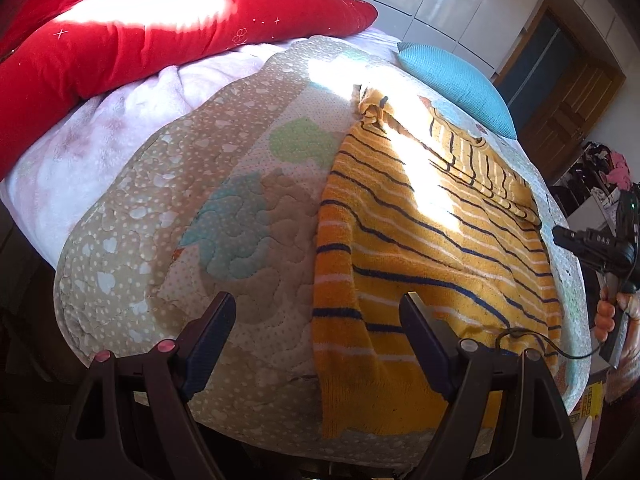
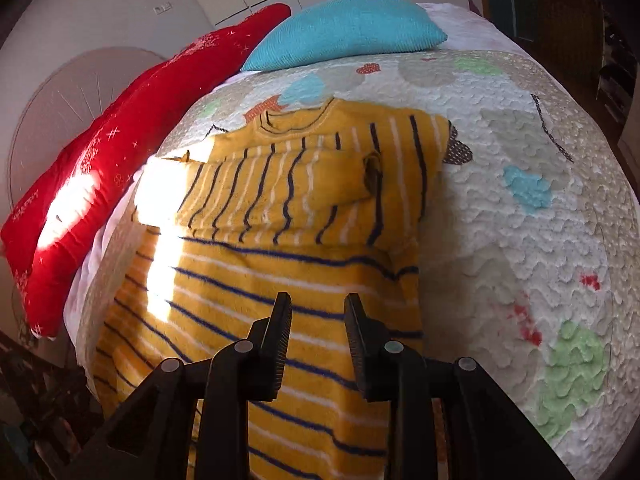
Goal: Fold small clothes
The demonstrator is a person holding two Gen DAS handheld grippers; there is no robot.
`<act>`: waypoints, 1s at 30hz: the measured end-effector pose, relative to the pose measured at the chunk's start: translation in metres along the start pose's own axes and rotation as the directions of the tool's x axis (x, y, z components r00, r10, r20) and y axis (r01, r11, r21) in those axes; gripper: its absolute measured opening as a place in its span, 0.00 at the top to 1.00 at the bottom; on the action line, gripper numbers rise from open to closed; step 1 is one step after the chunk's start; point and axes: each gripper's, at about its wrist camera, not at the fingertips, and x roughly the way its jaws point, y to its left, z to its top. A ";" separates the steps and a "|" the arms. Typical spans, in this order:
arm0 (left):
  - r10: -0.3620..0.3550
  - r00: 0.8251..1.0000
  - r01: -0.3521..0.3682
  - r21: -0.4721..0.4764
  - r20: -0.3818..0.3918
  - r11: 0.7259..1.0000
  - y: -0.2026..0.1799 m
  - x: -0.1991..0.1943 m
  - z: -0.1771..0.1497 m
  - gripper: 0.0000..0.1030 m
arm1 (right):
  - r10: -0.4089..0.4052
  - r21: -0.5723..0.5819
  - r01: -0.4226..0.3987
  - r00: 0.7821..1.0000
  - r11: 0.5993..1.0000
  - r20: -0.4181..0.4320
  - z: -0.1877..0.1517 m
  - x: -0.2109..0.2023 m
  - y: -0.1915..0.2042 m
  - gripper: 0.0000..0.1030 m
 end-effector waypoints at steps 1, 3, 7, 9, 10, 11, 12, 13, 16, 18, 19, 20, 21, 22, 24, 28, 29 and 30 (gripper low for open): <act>0.005 1.000 -0.005 0.000 0.000 1.000 0.002 -0.001 0.000 0.20 | -0.054 -0.022 0.054 0.999 0.998 -0.001 -0.008 -0.009 -0.008 0.67; 0.017 1.000 -0.017 -0.004 0.000 1.000 0.007 -0.002 0.001 0.20 | -0.209 -0.057 0.209 0.978 0.976 0.002 -0.017 -0.031 -0.033 0.66; 0.019 1.000 -0.019 -0.008 0.008 1.000 0.015 -0.003 0.004 0.20 | -0.618 -0.091 0.622 0.783 0.778 0.076 -0.022 -0.088 -0.083 0.59; 0.000 1.000 0.000 0.005 0.000 1.000 0.016 0.003 0.006 0.20 | -0.626 -0.053 0.633 0.773 0.773 0.101 -0.030 -0.116 -0.094 0.51; -0.011 1.000 0.012 0.011 -0.015 1.000 0.016 0.009 0.007 0.20 | -0.572 -0.021 0.577 0.813 0.816 0.108 -0.038 -0.126 -0.096 0.45; -0.028 0.999 0.029 0.011 -0.037 1.000 0.016 0.016 0.007 0.20 | -0.507 0.005 0.509 0.855 0.861 0.111 -0.046 -0.132 -0.095 0.43; -0.057 0.997 0.057 0.008 -0.058 0.998 0.015 0.023 0.007 0.20 | -0.440 0.023 0.440 0.891 0.898 0.109 -0.056 -0.133 -0.093 0.43; -0.074 0.995 0.075 0.009 -0.068 0.997 0.013 0.027 0.005 0.20 | -0.372 0.038 0.370 0.923 0.928 0.099 -0.068 -0.129 -0.088 0.43; -0.056 0.997 0.060 0.082 -0.050 0.995 -0.002 0.026 0.000 0.42 | -0.180 0.063 0.177 0.982 0.982 0.048 -0.107 -0.099 -0.061 0.43; -0.078 0.993 0.086 0.099 -0.085 0.991 -0.007 0.025 -0.002 0.92 | -0.068 0.079 0.066 0.997 0.995 0.021 -0.135 -0.075 -0.038 0.43; -0.087 0.993 0.094 0.088 -0.084 0.992 -0.006 0.022 -0.002 0.92 | -0.017 0.082 0.016 1.000 0.997 0.015 -0.146 -0.064 -0.028 0.43; -0.086 0.994 0.091 0.080 -0.073 0.993 -0.005 0.019 -0.001 0.92 | 0.015 0.080 -0.016 1.000 0.997 0.012 -0.155 -0.055 -0.017 0.43; -0.086 0.994 0.091 0.075 -0.071 0.993 -0.004 0.017 -0.002 0.92 | 0.036 0.076 -0.036 0.999 0.996 0.009 -0.163 -0.045 -0.008 0.43; -0.093 0.993 0.098 0.070 -0.073 0.993 -0.003 0.016 -0.002 0.92 | 0.051 0.073 -0.052 0.999 0.996 0.004 -0.170 -0.038 0.000 0.43; -0.104 0.992 0.108 0.061 -0.074 0.992 0.000 0.015 -0.004 0.80 | 0.067 0.075 -0.069 0.997 0.995 0.022 -0.182 -0.031 0.012 0.41; -0.203 0.975 0.202 -0.022 -0.092 0.979 0.009 0.019 -0.012 0.33 | 0.162 0.128 -0.170 0.984 0.977 0.068 -0.190 -0.030 0.017 0.41; -0.221 0.971 0.219 -0.032 -0.092 0.975 0.008 0.021 -0.014 0.29 | 0.191 0.145 -0.199 0.979 0.969 0.072 -0.193 -0.031 0.014 0.41; -0.242 0.966 0.239 -0.039 -0.087 0.970 0.008 0.021 -0.016 0.27 | 0.215 0.158 -0.223 0.974 0.962 0.072 -0.196 -0.028 0.016 0.41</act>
